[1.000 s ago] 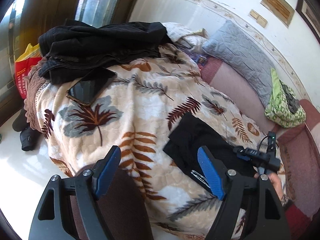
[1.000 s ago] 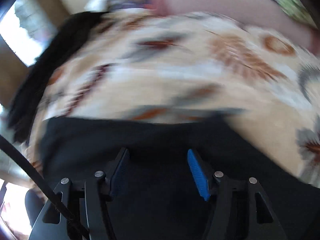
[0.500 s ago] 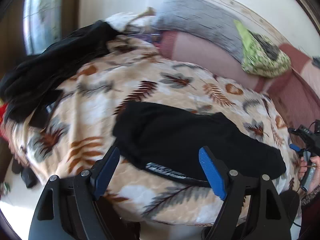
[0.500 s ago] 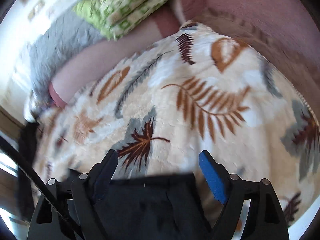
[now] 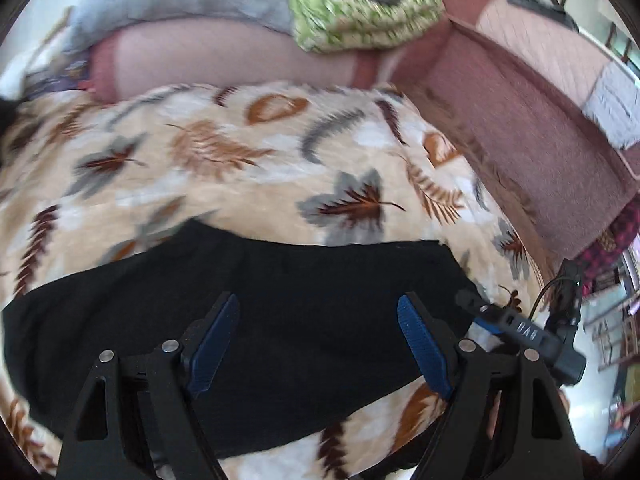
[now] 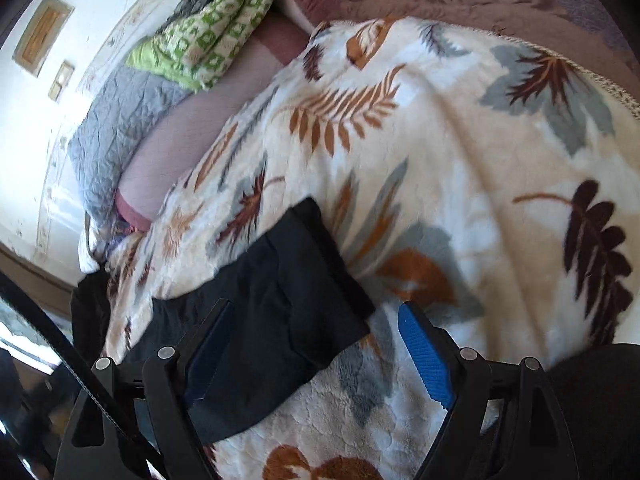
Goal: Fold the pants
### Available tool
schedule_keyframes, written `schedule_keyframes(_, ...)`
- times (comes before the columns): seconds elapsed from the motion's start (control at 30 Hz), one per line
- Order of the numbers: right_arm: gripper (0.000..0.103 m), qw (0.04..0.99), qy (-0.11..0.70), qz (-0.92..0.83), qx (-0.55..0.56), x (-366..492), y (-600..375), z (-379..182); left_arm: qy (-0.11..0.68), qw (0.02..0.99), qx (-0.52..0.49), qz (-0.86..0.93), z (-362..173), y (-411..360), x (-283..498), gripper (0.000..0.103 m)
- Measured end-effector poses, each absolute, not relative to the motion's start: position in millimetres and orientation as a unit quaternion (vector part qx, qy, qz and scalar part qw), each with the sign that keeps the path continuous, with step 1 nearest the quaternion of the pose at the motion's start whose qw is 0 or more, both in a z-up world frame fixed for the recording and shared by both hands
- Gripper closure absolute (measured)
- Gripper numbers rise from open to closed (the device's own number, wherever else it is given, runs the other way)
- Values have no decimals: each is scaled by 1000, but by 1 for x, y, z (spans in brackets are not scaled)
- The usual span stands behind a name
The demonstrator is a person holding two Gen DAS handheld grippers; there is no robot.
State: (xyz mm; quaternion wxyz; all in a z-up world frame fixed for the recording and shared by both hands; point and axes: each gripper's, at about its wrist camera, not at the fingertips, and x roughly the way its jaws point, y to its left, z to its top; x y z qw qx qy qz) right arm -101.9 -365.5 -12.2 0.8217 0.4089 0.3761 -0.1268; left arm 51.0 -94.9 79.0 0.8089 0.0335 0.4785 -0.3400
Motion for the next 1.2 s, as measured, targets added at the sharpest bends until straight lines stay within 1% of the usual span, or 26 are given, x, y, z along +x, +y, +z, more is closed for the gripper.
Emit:
schedule_keyframes(0.13, 14, 840, 366, -127, 380, -97, -357, -19, 507, 776, 83, -367, 57, -164, 69, 22)
schedule_keyframes(0.27, 14, 857, 346, -123, 361, -98, -355, -24, 513, 751, 138, -392, 37, -225, 76, 22)
schedule_keyframes(0.47, 15, 862, 327, -109, 372, -96, -361, -26, 516, 709, 193, -440, 10, -293, 80, 22)
schedule_keyframes(0.57, 18, 867, 333, -116, 352, -91, -358, -24, 523, 684, 221, -458, -5, -318, 81, 23)
schedule_keyframes(0.63, 22, 870, 337, -119, 339, -88, -356, -23, 526, 666, 242, -469, -13, -328, 79, 29)
schedule_keyframes(0.67, 24, 871, 337, -119, 336, -88, -355, -23, 528, 656, 254, -476, -17, -332, 77, 36)
schedule_keyframes(0.7, 30, 873, 340, -120, 329, -86, -354, -23, 520, 652, 269, -481, -18, -335, 73, 42)
schedule_keyframes(0.73, 35, 873, 343, -124, 323, -85, -354, -23, 512, 651, 279, -487, -17, -336, 69, 51)
schedule_keyframes(0.77, 38, 873, 346, -127, 320, -84, -354, -24, 508, 641, 284, -500, -16, -337, 64, 70)
schedule_keyframes(0.8, 43, 873, 349, -131, 315, -83, -354, -24, 498, 642, 294, -503, -12, -336, 58, 77)
schedule_keyframes(0.83, 48, 873, 350, -133, 311, -83, -354, -24, 489, 645, 304, -503, -10, -336, 54, 81)
schedule_keyframes(0.87, 51, 874, 351, -130, 311, -82, -354, -24, 480, 645, 312, -506, -8, -335, 50, 83)
schedule_keyframes(0.93, 69, 875, 351, -119, 312, -81, -353, -24, 469, 652, 313, -507, -2, -329, 46, 84)
schedule_keyframes(1.03, 77, 883, 349, -115, 292, -82, -347, -16, 465, 666, 286, -508, 12, -314, 47, 85)
schedule_keyframes(1.1, 79, 892, 344, -112, 272, -83, -340, -8, 462, 677, 264, -509, 24, -298, 48, 85)
schedule_keyframes(1.2, 80, 900, 340, -92, 258, -84, -330, 5, 465, 691, 224, -506, 40, -275, 55, 85)
